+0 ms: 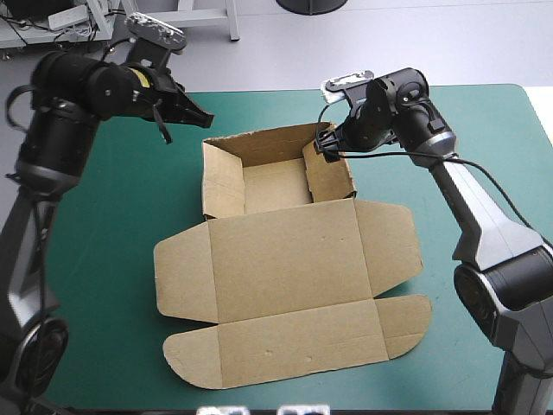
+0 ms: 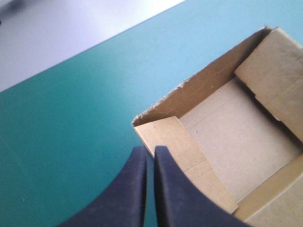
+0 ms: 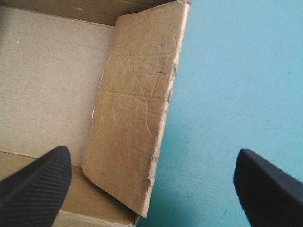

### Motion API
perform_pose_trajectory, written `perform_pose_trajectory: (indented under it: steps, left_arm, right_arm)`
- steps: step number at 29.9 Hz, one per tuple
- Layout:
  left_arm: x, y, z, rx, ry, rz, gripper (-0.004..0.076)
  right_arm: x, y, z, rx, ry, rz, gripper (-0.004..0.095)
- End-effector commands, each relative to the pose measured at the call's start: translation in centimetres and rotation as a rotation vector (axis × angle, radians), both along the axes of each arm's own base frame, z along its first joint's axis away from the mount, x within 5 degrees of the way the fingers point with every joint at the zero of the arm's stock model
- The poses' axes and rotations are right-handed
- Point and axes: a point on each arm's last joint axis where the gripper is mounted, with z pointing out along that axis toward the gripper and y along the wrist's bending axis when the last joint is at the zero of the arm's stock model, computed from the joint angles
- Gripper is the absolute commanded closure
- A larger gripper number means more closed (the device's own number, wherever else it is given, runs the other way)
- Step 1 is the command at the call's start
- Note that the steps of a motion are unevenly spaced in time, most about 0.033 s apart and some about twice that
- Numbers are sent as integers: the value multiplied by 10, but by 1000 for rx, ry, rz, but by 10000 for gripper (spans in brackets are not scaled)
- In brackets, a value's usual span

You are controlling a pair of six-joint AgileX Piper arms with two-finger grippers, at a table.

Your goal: Fold the box

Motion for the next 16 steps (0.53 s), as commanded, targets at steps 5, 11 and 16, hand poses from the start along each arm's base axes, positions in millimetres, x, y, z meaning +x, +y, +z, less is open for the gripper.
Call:
perform_pose_trajectory:
  steps: [5,11,16]
  left_arm:
    - [-105,37,46,-35,-119,-20,721]
    - [-166,68,15,46,-95,31,721]
    - [-215,89,-24,62,-67,61,722]
  right_arm:
    - [-9,-7,24,15,-58,9,45]
    - [2,1,3,17,-2,16,45]
    - [12,5,-15,1,36,15,45]
